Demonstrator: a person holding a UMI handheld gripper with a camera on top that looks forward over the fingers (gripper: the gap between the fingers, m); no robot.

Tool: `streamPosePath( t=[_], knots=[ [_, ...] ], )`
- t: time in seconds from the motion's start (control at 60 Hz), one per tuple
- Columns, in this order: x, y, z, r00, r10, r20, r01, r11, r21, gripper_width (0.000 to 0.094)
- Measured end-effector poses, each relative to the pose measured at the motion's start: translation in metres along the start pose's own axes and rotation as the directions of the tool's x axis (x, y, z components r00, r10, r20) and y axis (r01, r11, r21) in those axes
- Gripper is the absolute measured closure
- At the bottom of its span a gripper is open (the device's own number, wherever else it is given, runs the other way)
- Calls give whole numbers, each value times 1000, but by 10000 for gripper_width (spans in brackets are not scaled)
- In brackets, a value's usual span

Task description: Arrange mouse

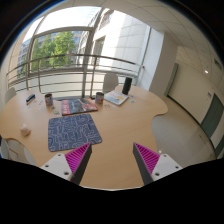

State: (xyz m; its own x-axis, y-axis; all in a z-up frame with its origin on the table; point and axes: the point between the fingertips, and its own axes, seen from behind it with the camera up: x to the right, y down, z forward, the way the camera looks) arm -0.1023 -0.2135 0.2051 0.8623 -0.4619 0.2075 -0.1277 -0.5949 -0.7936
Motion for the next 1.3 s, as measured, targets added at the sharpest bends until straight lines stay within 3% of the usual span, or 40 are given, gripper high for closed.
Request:
streamPosePath(
  t=[0.233,0.383,0.533,0.667,0.85,1.3],
  knots=[
    [-58,63,-22,1000,-4,7,5,998,-56,85],
    [-142,110,-28,997,-4,73,11,996,-94,85],
    [-261,122,-23,978,10,208,11,995,-101,86],
    [-364,105,-4,943,-33,331,58,996,-66,84],
    [-475,74,46,897,-113,427,124,992,2,83],
    [-570,18,147,834,-243,495,235,969,80,101]
  ],
)
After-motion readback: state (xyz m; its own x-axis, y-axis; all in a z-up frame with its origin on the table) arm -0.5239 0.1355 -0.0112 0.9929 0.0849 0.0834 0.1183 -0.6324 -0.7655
